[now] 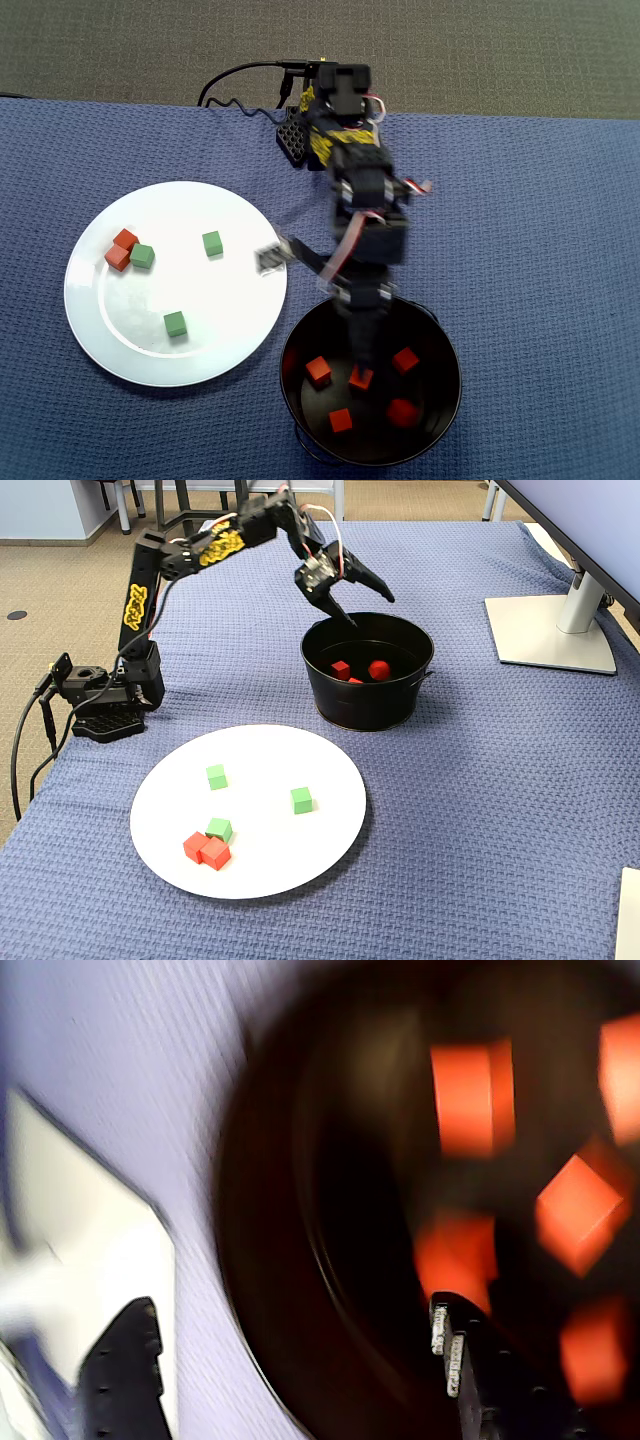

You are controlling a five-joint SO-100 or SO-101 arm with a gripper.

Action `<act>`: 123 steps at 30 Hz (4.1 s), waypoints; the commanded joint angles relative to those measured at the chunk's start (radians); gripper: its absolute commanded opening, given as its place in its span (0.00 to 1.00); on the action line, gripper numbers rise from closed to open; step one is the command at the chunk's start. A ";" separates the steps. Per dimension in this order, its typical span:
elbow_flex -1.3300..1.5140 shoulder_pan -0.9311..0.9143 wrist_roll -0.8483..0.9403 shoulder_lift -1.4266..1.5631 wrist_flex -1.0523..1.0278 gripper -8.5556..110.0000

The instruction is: Pick up the red cubes from the white plate and place them in the black recipient

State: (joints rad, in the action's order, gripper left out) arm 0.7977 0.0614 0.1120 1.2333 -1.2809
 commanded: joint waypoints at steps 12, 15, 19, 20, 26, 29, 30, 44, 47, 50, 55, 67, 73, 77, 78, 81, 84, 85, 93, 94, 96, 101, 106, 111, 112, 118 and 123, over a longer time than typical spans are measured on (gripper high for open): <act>0.370 -0.782 0.307 0.207 0.055 0.23; 0.448 -0.867 0.351 0.183 0.115 0.24; 0.454 -0.953 0.396 0.115 0.109 0.25; 0.454 -0.971 0.405 0.098 0.100 0.25; 0.376 -1.060 0.405 -0.057 0.083 0.26; 0.311 -1.091 0.383 -0.143 0.067 0.27; 0.301 -1.095 0.380 -0.166 0.069 0.27; 0.258 -1.097 0.391 -0.244 0.014 0.24; 0.232 -1.094 0.391 -0.273 0.011 0.24; 0.198 -1.094 0.388 -0.301 0.005 0.22; 0.187 -1.088 0.390 -0.316 0.003 0.19; 0.307 -1.055 0.383 -0.256 0.084 0.17; 0.327 -1.035 0.374 -0.233 0.097 0.17; 0.336 -1.028 0.373 -0.227 0.100 0.15; 0.337 -1.028 0.371 -0.224 0.100 0.13; 0.347 -1.025 0.362 -0.215 0.109 0.09; 0.359 -1.025 0.359 -0.201 0.110 0.07; 0.367 -1.025 0.360 -0.193 0.112 0.07; 0.411 -0.980 0.313 0.044 0.133 0.07; 0.423 -0.957 0.302 0.094 0.133 0.07; 0.440 -0.902 0.276 0.178 0.121 0.07; 0.500 -0.715 0.189 0.342 0.153 0.07; 0.526 -0.500 0.066 0.394 0.293 0.07; 0.514 -0.302 -0.005 0.367 0.400 0.07; 0.514 -0.270 -0.011 0.359 0.419 0.07; 0.443 -0.091 -0.040 0.267 0.439 0.07; 0.262 0.025 -0.061 0.114 0.281 0.10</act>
State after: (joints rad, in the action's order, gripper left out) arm 1.2410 0.0061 0.0782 1.4067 -0.9066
